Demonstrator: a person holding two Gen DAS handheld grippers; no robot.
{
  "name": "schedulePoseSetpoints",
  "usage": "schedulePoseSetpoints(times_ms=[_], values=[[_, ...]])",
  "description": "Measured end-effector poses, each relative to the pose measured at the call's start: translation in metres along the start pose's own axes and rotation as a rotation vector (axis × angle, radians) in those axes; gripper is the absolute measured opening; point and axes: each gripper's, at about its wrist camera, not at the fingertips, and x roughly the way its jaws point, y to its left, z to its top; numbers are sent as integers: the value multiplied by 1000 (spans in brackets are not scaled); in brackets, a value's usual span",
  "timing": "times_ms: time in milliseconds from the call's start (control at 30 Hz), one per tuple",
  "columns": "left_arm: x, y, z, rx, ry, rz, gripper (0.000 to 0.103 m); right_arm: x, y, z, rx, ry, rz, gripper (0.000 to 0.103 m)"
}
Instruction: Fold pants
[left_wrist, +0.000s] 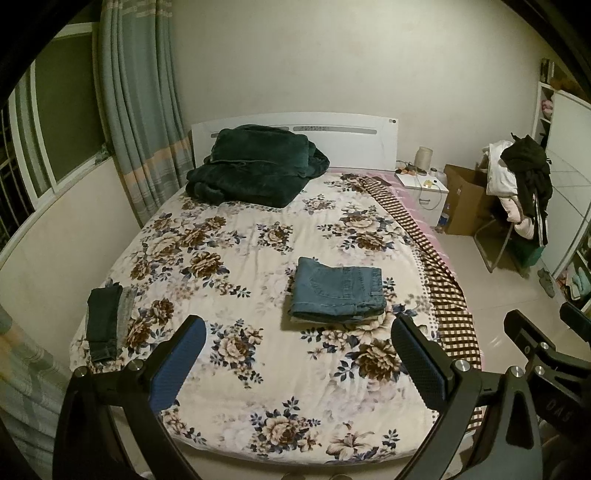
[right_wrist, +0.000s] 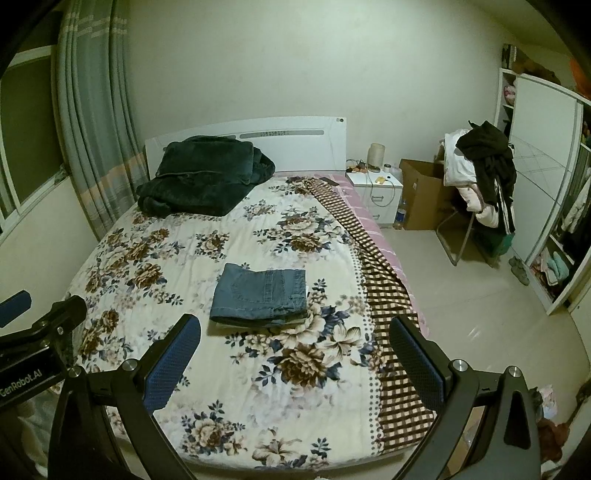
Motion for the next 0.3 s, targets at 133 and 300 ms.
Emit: schedulePoseSetpoints(times_ms=[133,300], values=[[-1,2,-4,0,-5,6,102,1,3,-4,3,3,4,103],[-4,6,-7,-7,-13,3,102,1,5,-5,2,2,6,103]])
